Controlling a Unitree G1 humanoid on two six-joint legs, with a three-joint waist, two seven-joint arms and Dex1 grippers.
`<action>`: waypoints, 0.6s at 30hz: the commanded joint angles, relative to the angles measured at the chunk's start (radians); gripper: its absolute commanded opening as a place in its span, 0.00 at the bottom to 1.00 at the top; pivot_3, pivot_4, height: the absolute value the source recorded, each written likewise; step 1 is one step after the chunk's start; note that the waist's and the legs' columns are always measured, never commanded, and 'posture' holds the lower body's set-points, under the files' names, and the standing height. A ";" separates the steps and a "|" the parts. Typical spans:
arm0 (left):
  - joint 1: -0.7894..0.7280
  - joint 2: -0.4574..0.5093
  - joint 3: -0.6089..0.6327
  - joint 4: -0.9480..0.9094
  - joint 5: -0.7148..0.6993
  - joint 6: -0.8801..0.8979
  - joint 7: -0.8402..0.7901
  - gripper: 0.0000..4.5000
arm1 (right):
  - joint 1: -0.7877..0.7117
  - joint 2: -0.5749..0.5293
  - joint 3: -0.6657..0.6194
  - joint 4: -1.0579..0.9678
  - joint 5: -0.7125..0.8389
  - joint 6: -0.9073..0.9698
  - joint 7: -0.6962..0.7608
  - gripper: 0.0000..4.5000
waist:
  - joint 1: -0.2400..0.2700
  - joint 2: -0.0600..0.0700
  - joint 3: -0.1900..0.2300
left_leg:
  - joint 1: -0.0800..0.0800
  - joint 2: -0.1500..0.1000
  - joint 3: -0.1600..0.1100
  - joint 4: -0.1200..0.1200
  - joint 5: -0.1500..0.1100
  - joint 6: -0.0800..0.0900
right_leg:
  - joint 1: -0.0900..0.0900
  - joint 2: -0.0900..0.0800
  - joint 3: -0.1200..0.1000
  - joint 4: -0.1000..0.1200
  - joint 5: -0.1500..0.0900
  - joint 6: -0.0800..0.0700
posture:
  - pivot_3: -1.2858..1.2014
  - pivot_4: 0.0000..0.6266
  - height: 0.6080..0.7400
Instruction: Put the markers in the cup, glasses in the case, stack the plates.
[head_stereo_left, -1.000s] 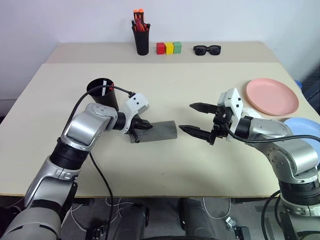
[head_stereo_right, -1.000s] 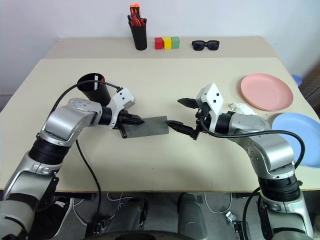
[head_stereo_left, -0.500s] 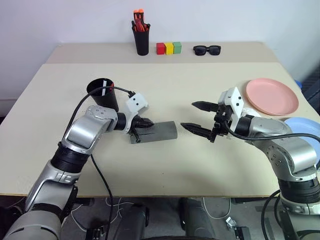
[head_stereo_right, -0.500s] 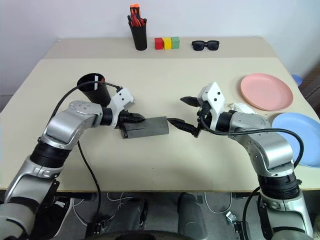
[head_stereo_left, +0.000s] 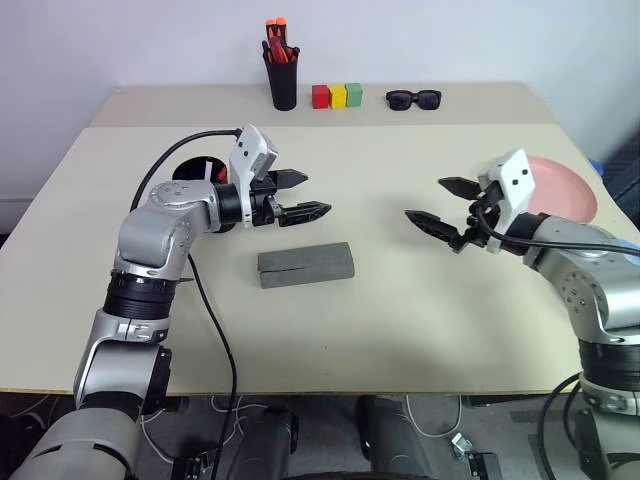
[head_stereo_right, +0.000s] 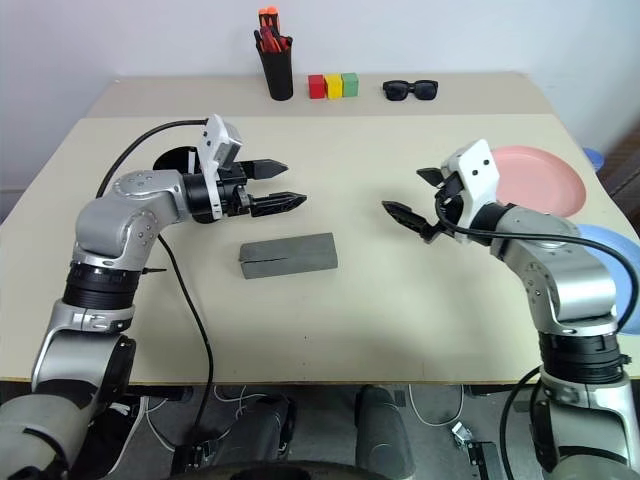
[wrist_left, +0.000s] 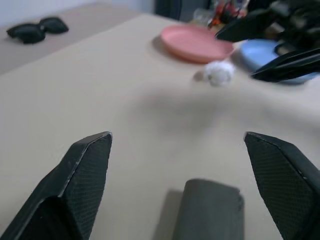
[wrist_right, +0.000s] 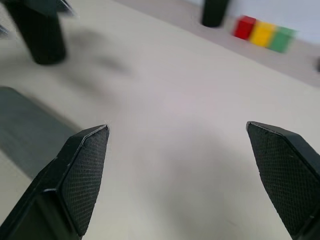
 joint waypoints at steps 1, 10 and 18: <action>-0.005 0.020 0.047 -0.056 -0.074 -0.006 -0.063 0.99 | 0.024 -0.057 -0.073 -0.012 0.005 0.048 -0.009 1.00 | 0.000 0.000 0.000 | 0.000 0.000 0.000 0.000 0.000 0.000 | 0.000 0.000 0.000 0.000 0.000 0.000 | 0.52 0.24 1.00; 0.051 0.029 0.059 -0.122 -0.140 -0.074 -0.140 0.99 | 0.173 -0.286 -0.129 0.077 -0.146 0.291 -0.129 1.00 | 0.004 0.000 0.000 | 0.000 0.000 0.000 0.001 0.000 0.000 | 0.001 0.000 0.000 0.000 0.000 0.000 | 0.52 0.24 1.00; 0.060 0.039 0.045 -0.081 -0.118 -0.192 -0.197 0.99 | 0.233 -0.223 -0.203 0.149 -0.171 0.402 -0.229 1.00 | 0.000 0.001 -0.001 | 0.001 0.001 0.002 0.001 0.000 0.000 | 0.001 0.000 0.001 0.000 0.000 0.000 | 0.52 0.24 1.00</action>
